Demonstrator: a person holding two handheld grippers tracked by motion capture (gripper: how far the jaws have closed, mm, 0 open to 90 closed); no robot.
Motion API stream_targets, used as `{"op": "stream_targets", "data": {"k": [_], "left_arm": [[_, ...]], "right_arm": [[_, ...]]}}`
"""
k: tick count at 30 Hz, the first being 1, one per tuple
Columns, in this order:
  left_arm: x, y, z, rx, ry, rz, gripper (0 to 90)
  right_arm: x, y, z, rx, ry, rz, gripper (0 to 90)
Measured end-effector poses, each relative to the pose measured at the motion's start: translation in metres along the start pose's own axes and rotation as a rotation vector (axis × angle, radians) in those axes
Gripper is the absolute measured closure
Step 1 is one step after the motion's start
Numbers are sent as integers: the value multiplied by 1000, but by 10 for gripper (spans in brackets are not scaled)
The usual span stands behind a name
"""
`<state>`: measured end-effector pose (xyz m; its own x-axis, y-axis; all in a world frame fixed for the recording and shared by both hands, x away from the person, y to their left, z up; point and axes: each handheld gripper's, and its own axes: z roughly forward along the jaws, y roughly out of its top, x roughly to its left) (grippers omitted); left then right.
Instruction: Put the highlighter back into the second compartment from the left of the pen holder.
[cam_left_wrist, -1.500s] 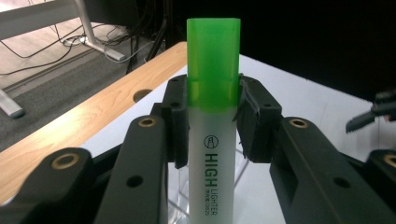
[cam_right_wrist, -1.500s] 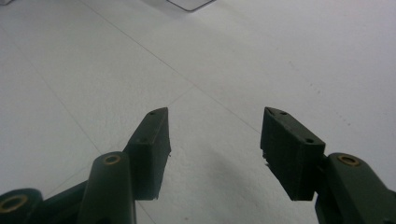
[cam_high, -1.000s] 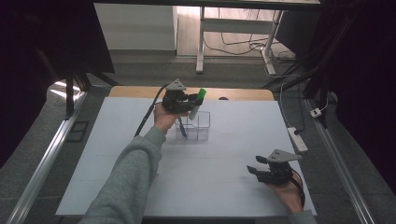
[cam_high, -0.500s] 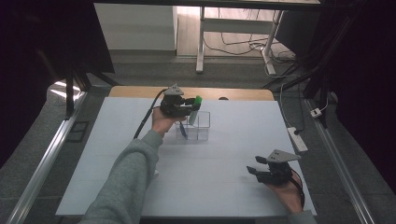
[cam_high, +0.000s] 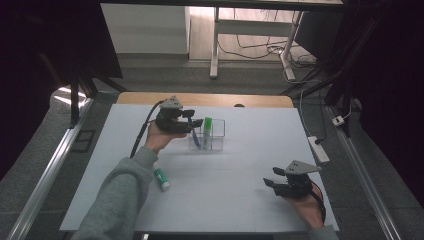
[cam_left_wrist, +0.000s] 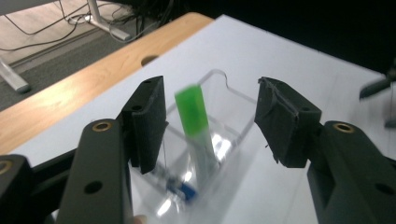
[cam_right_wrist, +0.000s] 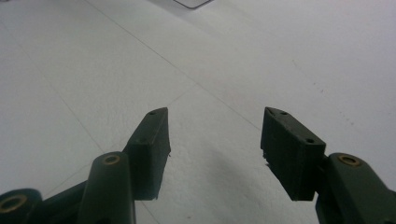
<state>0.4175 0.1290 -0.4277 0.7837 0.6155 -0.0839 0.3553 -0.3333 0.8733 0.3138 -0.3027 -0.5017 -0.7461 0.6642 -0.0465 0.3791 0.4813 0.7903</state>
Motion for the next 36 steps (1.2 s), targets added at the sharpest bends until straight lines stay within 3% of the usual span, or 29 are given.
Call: {"op": "stream_targets", "data": {"k": [7,11,15,20,28,36], "left_arm": [[-13,-30,-36,37,25,-15,422],[-23,-50,-56,61,56,-3,421],[-31,-71,-73,44,66,-39,420],[-40,-98,-91,56,94,-64,417],[-47,-128,-109,85,124,-72,402],[-48,-147,-113,105,134,-94,378]], "right_arm": [[1,1,-1,-5,4,-3,421],[2,2,-1,-10,4,-3,420],[1,2,-2,-4,3,-2,419],[2,3,-2,-12,-3,-2,415],[4,4,-1,-11,3,-5,415],[5,4,2,0,7,-10,415]]}}
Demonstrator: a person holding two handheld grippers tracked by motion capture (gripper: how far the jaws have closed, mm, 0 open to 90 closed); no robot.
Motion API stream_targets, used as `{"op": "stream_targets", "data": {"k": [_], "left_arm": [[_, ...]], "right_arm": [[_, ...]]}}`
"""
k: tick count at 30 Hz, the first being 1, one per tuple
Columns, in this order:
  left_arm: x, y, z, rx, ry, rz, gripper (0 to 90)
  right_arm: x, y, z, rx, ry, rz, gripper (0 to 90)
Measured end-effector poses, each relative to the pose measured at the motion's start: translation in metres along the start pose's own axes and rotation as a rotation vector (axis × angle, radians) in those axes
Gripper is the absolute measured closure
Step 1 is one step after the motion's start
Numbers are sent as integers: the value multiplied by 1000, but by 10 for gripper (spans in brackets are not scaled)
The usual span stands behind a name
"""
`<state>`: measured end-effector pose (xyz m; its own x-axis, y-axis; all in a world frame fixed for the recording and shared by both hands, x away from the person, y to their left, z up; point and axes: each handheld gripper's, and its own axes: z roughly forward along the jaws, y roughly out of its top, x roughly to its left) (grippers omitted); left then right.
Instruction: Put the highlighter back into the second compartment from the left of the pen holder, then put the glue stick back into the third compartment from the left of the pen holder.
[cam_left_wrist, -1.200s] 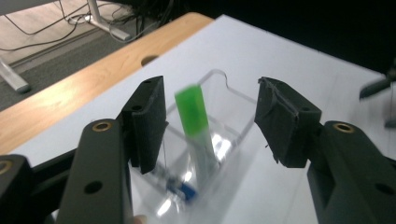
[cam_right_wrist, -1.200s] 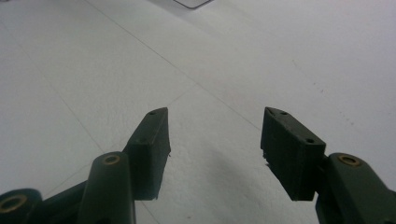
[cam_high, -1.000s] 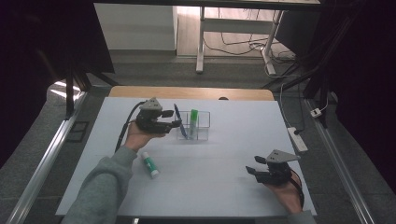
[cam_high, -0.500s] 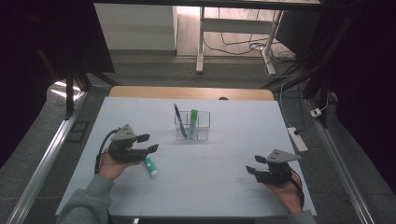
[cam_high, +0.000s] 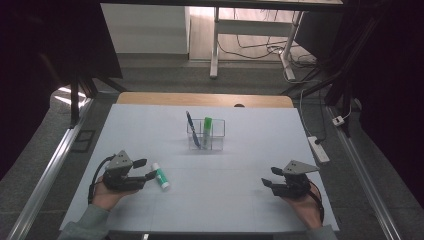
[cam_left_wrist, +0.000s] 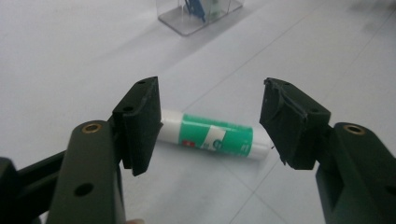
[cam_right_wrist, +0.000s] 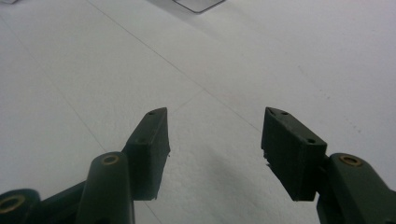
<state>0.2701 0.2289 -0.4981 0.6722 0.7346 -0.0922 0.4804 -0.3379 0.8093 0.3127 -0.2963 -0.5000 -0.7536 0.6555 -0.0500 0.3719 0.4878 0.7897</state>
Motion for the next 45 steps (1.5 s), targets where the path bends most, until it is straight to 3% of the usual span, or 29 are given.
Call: {"op": "stream_targets", "data": {"k": [13,21,31,40,45], "left_arm": [[6,-3,0,7,22,-15,375],[17,2,12,46,65,-16,428],[28,6,21,70,81,-32,450],[44,8,26,111,97,-59,522],[50,8,31,146,87,-50,613]], "right_arm": [[1,0,1,-1,-2,-7,415],[-1,-1,1,3,-2,-3,416],[-1,-1,1,6,-8,-4,416],[-1,-1,0,6,-6,-4,416],[-1,-2,0,6,-6,-4,416]]}}
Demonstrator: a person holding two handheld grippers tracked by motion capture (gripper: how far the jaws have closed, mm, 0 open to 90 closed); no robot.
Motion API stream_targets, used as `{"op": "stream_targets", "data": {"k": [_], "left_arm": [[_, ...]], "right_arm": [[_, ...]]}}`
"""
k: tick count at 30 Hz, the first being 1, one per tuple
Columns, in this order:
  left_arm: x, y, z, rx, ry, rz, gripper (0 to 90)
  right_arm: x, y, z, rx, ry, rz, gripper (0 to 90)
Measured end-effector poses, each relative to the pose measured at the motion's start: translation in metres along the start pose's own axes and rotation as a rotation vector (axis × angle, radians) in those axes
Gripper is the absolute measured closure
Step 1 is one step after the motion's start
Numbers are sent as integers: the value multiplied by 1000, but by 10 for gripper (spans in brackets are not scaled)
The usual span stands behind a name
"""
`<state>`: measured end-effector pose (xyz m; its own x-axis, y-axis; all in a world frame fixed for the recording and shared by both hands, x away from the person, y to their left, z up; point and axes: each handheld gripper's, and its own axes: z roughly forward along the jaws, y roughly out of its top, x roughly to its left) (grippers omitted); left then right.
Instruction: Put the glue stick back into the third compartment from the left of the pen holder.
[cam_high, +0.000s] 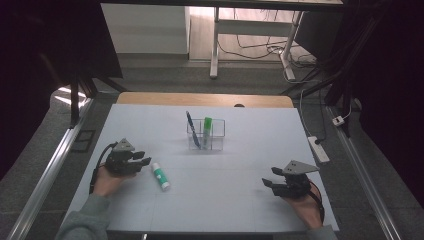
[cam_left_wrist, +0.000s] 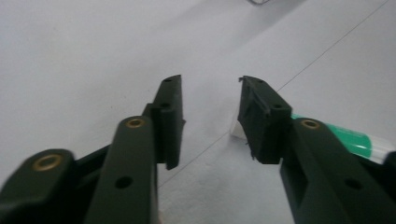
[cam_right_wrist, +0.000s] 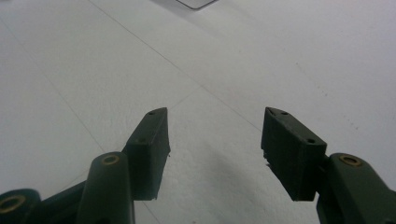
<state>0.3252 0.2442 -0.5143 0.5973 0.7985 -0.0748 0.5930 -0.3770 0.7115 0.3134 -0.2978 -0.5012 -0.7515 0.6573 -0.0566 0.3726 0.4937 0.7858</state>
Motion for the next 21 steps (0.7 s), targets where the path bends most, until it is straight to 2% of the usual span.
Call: {"op": "stream_targets", "data": {"k": [7,21], "left_arm": [[5,1,13,53,-26,27,877],[4,1,26,96,-64,87,890]], "right_arm": [[0,-1,0,4,-1,0,416],[-1,-1,1,12,-4,4,416]]}}
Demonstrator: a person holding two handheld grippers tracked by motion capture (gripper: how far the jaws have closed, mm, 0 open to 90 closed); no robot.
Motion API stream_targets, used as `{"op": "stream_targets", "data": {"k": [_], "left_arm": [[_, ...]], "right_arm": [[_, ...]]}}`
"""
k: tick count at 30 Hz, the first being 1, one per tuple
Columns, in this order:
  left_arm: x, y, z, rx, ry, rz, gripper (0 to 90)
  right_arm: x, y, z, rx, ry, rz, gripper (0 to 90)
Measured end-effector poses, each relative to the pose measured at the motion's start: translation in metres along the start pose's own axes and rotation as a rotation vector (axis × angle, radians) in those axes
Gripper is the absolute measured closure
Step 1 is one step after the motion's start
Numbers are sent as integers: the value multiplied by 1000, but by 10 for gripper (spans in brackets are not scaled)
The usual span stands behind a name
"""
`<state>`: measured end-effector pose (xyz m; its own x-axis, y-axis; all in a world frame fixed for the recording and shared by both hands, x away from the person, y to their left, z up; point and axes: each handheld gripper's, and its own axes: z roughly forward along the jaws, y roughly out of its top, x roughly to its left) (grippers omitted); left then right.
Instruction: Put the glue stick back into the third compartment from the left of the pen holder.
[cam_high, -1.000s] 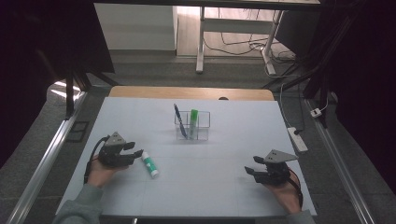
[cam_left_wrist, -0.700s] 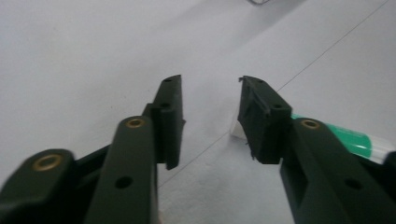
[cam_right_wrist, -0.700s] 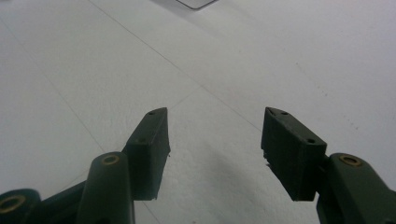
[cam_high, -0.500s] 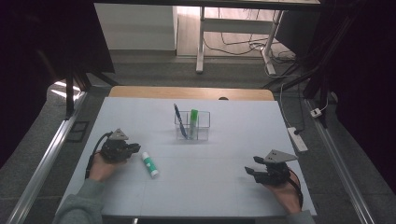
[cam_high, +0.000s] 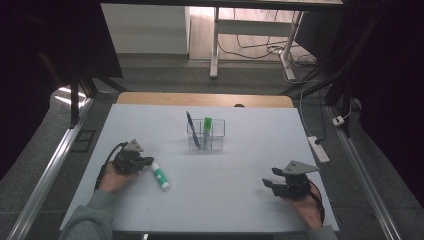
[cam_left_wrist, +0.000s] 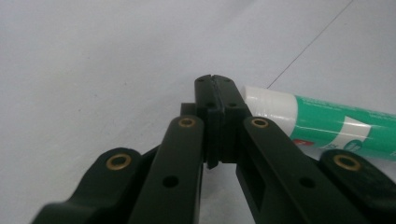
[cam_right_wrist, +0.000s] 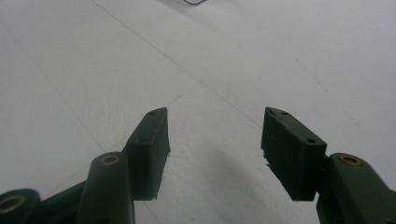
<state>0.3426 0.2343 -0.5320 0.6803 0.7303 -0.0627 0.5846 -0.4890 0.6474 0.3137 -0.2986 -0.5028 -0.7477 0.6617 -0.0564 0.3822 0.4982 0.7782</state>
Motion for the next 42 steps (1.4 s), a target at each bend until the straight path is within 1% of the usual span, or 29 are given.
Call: {"op": "stream_targets", "data": {"k": [4,5,8,12,13,14,17,31,42], "left_arm": [[-1,0,2,2,-11,10,891],[-1,0,2,6,-15,20,890],[-3,0,1,10,-12,34,891],[-4,0,2,16,-21,35,891],[-5,0,2,23,-24,41,890],[-6,0,2,22,-26,38,891],[-11,1,3,32,-33,54,891],[-38,4,6,45,-82,92,890],[-54,6,7,50,-114,100,890]], "right_arm": [[0,0,0,1,-1,0,416],[0,0,0,2,-2,1,416],[0,0,0,3,-1,0,416],[0,0,0,3,-1,1,416],[-1,0,0,4,-1,1,416],[-1,0,0,4,-1,1,416],[-1,0,0,4,-2,1,416],[1,1,1,1,1,-3,416],[1,2,1,6,3,-7,416]]}}
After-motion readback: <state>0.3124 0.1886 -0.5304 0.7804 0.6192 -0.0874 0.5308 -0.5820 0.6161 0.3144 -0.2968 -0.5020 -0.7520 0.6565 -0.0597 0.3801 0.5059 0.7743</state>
